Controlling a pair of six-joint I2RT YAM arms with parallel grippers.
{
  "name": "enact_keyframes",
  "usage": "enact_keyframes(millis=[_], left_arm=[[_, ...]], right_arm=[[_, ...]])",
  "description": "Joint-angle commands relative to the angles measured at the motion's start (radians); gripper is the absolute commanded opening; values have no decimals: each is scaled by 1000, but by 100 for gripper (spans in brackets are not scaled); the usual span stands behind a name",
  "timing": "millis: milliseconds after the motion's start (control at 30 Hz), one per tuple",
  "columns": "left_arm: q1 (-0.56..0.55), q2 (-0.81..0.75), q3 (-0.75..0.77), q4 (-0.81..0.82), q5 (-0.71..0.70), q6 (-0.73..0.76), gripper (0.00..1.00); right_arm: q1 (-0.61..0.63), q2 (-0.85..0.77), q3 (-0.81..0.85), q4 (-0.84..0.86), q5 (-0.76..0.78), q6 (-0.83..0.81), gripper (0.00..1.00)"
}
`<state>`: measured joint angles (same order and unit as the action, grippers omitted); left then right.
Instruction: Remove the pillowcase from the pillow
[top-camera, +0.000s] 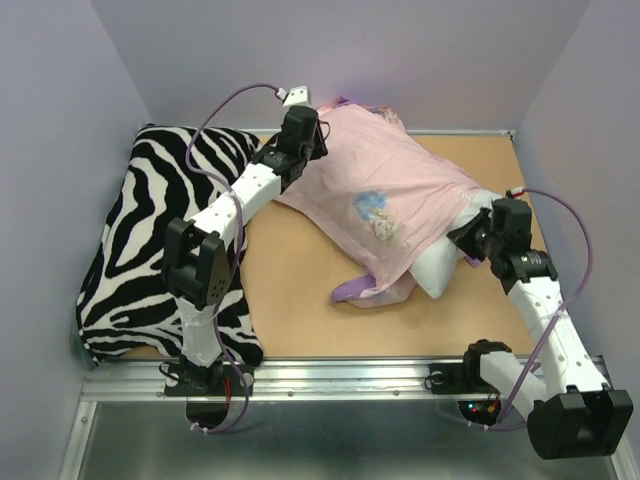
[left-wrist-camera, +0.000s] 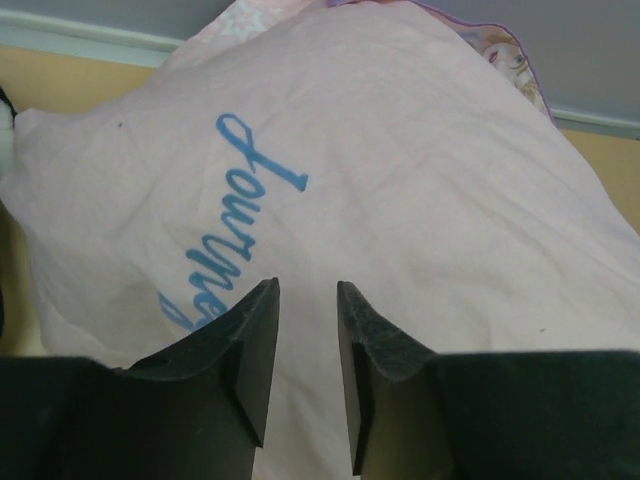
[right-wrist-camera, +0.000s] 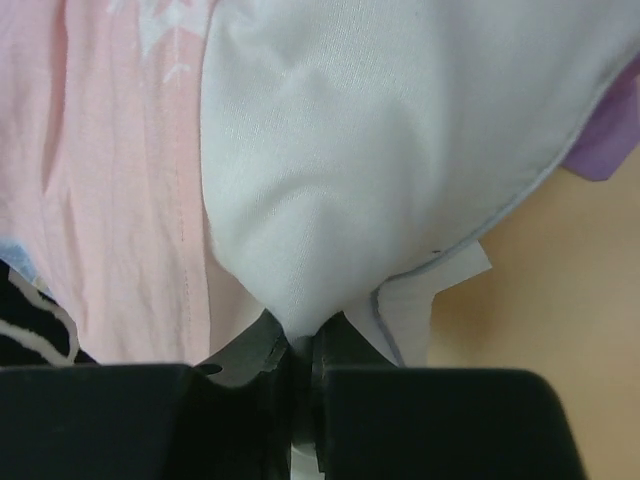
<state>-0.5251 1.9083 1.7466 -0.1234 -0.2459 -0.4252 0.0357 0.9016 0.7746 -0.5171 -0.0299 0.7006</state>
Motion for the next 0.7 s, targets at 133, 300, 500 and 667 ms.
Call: enact_keyframes(millis=[133,300,500,667], left_arm=[[86,-117,-93,24,36,0,54],[169,-120,-156,34,106,-59,61],[240,-123,-326,167,233,-177,63],[283,-133,-479,303,277,-337,86]], right_arm=[[-86,107,331,-58,197,-108,0],[-108,195,420,-64,139,-105,1],[-109,235,453,-63,76,-92,1],[-109,224,434,-54,50,-92,1]])
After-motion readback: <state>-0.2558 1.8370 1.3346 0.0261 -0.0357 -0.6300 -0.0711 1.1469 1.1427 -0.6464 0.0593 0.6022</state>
